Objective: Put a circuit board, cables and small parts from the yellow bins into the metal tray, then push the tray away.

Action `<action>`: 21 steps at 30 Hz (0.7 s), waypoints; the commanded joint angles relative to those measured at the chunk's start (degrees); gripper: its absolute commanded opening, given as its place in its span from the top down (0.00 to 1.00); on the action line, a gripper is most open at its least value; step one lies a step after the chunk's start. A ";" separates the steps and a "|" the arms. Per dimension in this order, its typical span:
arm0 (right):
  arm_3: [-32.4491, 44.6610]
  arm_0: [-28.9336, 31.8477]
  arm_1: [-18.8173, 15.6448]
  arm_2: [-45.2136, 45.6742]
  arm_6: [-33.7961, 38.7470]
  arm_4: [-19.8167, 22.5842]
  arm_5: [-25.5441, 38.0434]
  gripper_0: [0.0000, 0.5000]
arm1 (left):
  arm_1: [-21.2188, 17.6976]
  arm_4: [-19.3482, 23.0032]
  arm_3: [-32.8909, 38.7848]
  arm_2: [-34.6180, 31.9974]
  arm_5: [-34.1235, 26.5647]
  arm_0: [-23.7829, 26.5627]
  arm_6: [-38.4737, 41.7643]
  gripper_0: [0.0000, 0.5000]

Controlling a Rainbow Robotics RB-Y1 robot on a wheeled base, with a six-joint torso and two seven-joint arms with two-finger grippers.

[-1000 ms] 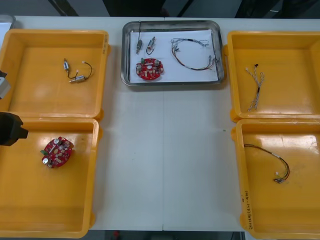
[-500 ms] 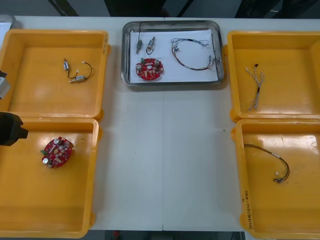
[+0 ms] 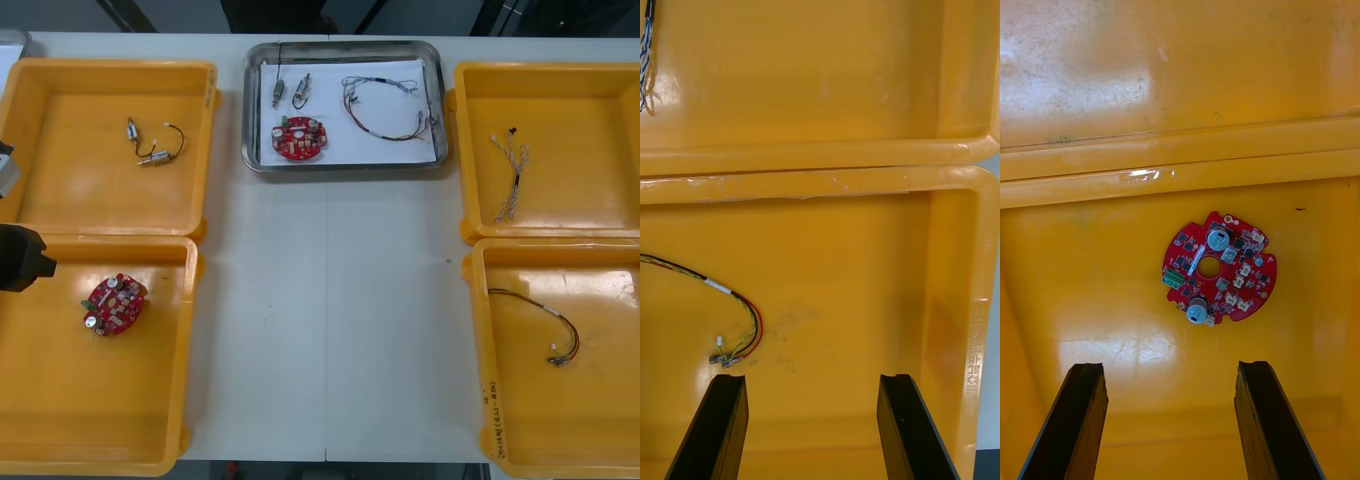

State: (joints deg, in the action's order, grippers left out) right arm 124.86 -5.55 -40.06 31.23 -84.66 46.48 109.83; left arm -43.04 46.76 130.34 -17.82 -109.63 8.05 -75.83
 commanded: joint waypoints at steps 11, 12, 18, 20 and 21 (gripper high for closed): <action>1.70 0.98 -1.77 0.41 1.60 -0.42 0.17 0.00 | -2.49 0.35 1.58 -1.43 -0.37 -0.93 0.95 0.00; 1.70 0.98 -1.77 0.41 1.60 -0.42 0.17 0.00 | -2.49 0.35 1.58 -1.43 -0.37 -0.93 0.95 0.00; 1.70 0.98 -1.77 0.41 1.60 -0.42 0.17 0.00 | -2.49 0.35 1.58 -1.43 -0.37 -0.93 0.95 0.00; 1.70 0.98 -1.77 0.41 1.60 -0.42 0.17 0.00 | -2.49 0.35 1.58 -1.43 -0.37 -0.93 0.95 0.00; 1.70 0.98 -1.77 0.41 1.60 -0.42 0.17 0.00 | -2.49 0.35 1.58 -1.43 -0.37 -0.93 0.95 0.00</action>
State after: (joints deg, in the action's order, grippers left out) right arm 124.87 -5.53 -40.06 31.23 -84.66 46.48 109.83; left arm -43.04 46.76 130.34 -17.82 -109.63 8.05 -75.83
